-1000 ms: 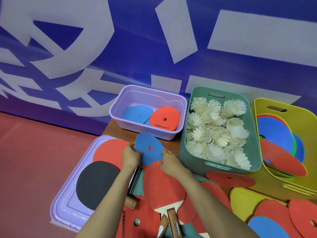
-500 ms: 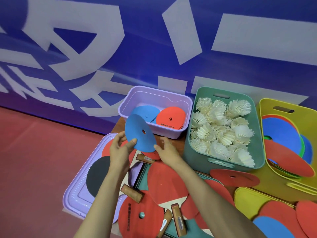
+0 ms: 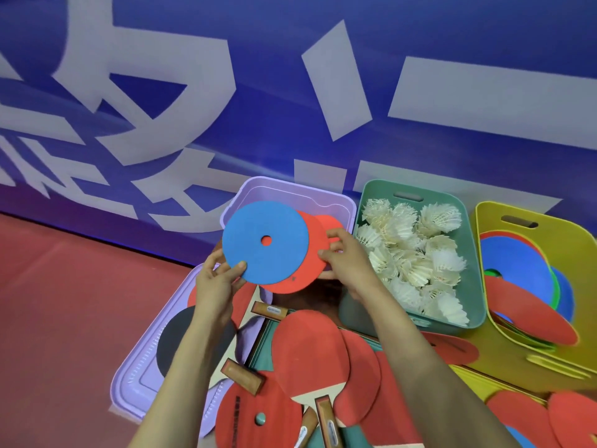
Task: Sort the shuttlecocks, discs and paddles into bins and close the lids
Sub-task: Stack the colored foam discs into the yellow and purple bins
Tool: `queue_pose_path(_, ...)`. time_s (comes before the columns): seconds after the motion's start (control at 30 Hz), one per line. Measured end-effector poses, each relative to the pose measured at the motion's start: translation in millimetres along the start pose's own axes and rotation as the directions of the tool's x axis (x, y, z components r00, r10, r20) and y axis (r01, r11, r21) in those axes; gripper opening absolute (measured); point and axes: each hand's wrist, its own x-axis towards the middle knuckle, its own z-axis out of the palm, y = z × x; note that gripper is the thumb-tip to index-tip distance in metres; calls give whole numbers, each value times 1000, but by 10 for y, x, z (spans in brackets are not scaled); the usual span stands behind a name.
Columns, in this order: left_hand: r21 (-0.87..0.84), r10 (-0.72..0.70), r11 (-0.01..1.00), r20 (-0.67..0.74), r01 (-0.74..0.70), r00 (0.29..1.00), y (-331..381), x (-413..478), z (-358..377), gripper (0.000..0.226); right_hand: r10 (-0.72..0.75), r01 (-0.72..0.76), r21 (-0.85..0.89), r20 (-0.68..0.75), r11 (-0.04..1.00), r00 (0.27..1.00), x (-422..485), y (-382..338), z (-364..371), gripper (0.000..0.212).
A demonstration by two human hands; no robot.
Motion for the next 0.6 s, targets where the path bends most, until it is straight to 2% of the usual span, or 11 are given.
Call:
queue_pose_path(0.1,87,41,996,-33,-38,999,6,98,107,40,-226,174,-294,-153,940,962,61,-20,-91,30)
queue_pose_path(0.2,137,40,990,-16,-37,999,20,248,222,33,-356,196,-513,-235,836,904,136,-59,-212,28)
queue_pose_path(0.4,211,3,977,-83,15,997,-19,853,514,40,-352,182,-496,-276,849,894,272,-29,-353,28)
queue_pose_path(0.47,325,-21,945,-90,49,996,-55,1055,604,51,-348,174,-503,-276,847,896,301,-9,-352,28)
queue_pose_path(0.53,489,8,871,-125,55,992,-93,1142,622,64,-343,170,-509,-267,844,901,359,8,-310,28)
queue_pose_path(0.6,602,94,798,-85,-24,992,-129,1087,585,61,-332,162,-511,-263,844,906,394,20,-268,30)
